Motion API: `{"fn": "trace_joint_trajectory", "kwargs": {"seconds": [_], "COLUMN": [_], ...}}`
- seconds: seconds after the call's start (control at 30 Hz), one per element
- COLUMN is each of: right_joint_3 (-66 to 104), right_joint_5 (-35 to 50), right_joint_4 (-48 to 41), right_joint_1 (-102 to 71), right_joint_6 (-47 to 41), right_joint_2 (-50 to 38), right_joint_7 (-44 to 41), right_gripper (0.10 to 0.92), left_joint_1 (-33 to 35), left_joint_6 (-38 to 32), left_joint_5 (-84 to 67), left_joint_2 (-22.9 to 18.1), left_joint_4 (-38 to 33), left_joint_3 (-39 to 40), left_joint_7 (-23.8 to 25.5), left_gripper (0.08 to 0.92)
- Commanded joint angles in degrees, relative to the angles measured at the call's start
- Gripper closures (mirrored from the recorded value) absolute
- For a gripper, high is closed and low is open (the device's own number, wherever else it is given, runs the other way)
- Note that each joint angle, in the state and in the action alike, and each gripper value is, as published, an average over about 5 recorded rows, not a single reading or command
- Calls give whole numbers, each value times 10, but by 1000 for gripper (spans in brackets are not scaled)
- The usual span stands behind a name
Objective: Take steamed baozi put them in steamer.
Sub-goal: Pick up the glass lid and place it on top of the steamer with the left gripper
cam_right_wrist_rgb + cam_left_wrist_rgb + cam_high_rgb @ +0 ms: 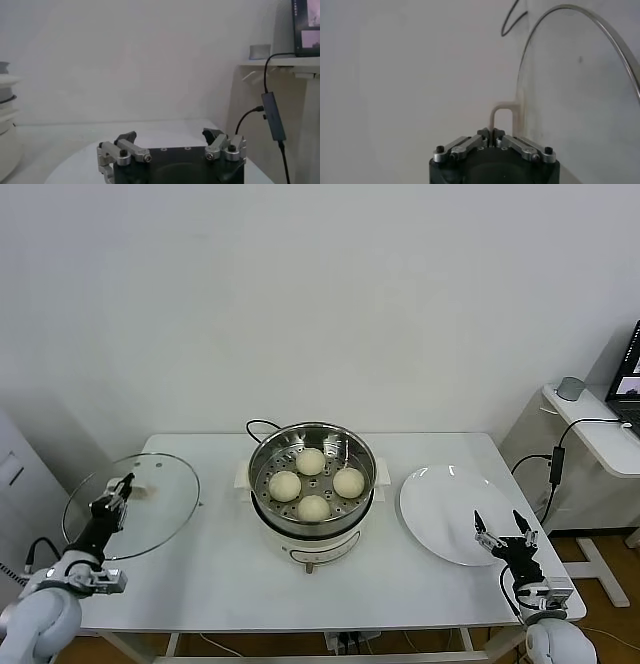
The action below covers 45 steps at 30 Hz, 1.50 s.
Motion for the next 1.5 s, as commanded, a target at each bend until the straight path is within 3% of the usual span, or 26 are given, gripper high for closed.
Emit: {"fn": "trace_joint_trajectory", "kwargs": {"seconds": [0.03,0.33,0.6,0.97,1.5], "right_joint_3": [1,-16,-16,-24,-31], "right_joint_5": [3,4,5,4,-1], "right_joint_4": [7,1,2,2,-12], "right_joint_1": [-3,11,11,17,29], "right_joint_6": [0,-2,-3,-9,-11], "right_joint_2": [-3,-6,-7,-14,-19], "right_joint_7": [0,0,1,6,10], "right_gripper": [203,203,203,203,203], "left_joint_1": [-18,-21,-85,-200,-248], "left_joint_6": [57,148,228,297,348], "left_joint_5": [-51,-58,-32,36,113], "left_joint_2": [28,52,51,-13,-86], "left_joint_4": [-82,-169,-187,-156,-131], "left_joint_3": [14,44,140,270,363], "left_joint_7": [62,123,151,162,203], "left_gripper": [889,889,889,889,889]}}
